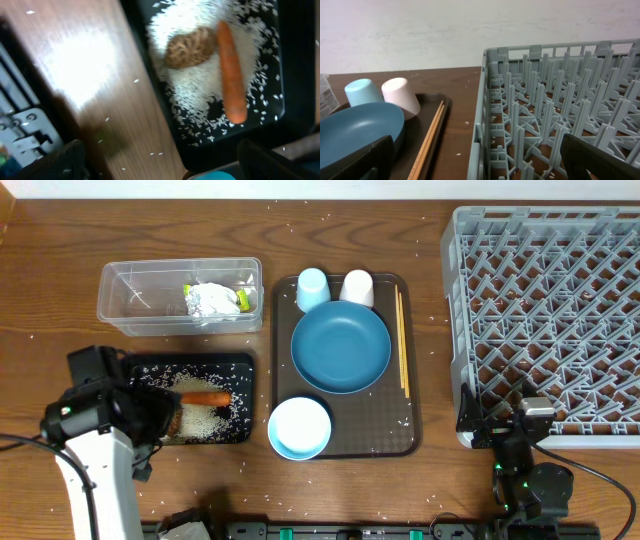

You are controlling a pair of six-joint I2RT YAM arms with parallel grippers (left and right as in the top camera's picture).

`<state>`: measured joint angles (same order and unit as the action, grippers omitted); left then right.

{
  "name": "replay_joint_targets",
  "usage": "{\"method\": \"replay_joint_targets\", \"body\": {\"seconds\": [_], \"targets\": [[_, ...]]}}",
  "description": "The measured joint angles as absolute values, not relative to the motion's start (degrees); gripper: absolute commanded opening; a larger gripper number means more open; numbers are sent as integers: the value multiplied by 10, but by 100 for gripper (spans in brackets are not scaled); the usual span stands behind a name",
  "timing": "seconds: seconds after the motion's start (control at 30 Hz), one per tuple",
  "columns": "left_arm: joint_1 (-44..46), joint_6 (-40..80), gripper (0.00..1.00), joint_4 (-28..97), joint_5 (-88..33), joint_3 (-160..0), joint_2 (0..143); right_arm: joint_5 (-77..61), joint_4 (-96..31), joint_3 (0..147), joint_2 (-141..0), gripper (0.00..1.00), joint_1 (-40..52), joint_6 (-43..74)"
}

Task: Sort waste into correct bins and load items into the dishwasher rack

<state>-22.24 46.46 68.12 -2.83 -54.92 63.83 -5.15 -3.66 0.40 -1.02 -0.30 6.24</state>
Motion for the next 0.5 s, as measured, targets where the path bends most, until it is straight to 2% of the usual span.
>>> {"method": "replay_joint_targets", "body": {"seconds": [0.17, 0.5], "targets": [[-255, 465, 98, 703, -28, -549, 638, -51, -37, 4, -10, 99, -3, 62], [-259, 465, 98, 717, -28, -549, 638, -51, -37, 4, -10, 99, -3, 62]]}}
